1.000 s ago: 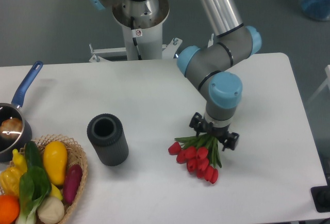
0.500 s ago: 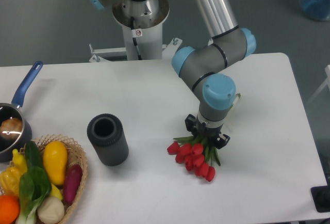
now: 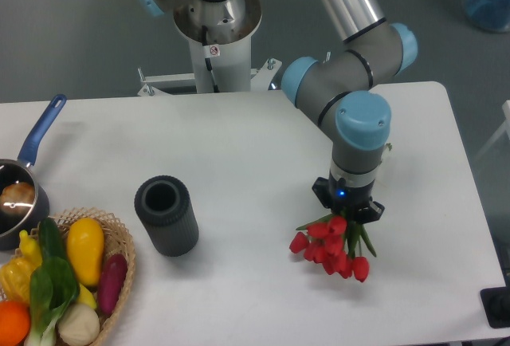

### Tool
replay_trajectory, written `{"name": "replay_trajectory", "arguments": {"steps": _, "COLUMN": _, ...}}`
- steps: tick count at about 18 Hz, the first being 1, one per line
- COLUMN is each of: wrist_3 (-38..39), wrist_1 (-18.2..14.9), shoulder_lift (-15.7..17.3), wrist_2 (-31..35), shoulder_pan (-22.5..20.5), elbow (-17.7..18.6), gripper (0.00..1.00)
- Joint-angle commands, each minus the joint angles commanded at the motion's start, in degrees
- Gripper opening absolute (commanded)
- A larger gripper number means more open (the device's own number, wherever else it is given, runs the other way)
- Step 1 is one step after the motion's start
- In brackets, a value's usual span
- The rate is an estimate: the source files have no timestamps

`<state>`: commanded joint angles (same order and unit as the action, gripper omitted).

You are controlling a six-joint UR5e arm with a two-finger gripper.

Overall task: Pick up the flowers from the table
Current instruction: 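Close the gripper on the tulip stems and lift the bunch up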

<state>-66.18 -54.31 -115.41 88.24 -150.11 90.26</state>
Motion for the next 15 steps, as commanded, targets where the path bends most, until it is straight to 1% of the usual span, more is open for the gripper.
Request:
{"name": "replay_trajectory", "arguments": {"steps": 2, "wrist_3": -0.26, "wrist_1": -1.84, "shoulder_lift": 1.76, "wrist_2": 0.0, "shoulder_pan": -0.97, "elbow": -1.22, "gripper": 0.0}}
{"name": "replay_trajectory", "arguments": {"steps": 5, "wrist_3": -0.26, "wrist_1": -6.15, "shoulder_lift": 2.12, "wrist_2": 0.0, "shoulder_pan": -1.15, "elbow": -4.73, "gripper": 0.0}}
{"name": "replay_trajectory", "arguments": {"steps": 7, "wrist_3": -0.35, "wrist_1": -8.53, "shoulder_lift": 2.12, "wrist_2": 0.0, "shoulder_pan": -1.32, "elbow": -6.24, "gripper": 0.0}}
{"name": "replay_trajectory", "arguments": {"steps": 12, "wrist_3": -0.7, "wrist_1": -9.32, "shoulder_lift": 3.43, "wrist_2": -0.26, "shoulder_pan": -2.73, "elbow": -6.59, "gripper": 0.0}}
{"name": "replay_trajectory", "arguments": {"steps": 15, "wrist_3": -0.7, "wrist_1": -12.04, "shoulder_lift": 4.14, "wrist_2": 0.35, "shoulder_pan": -2.82, "elbow": -7.56, "gripper": 0.0}}
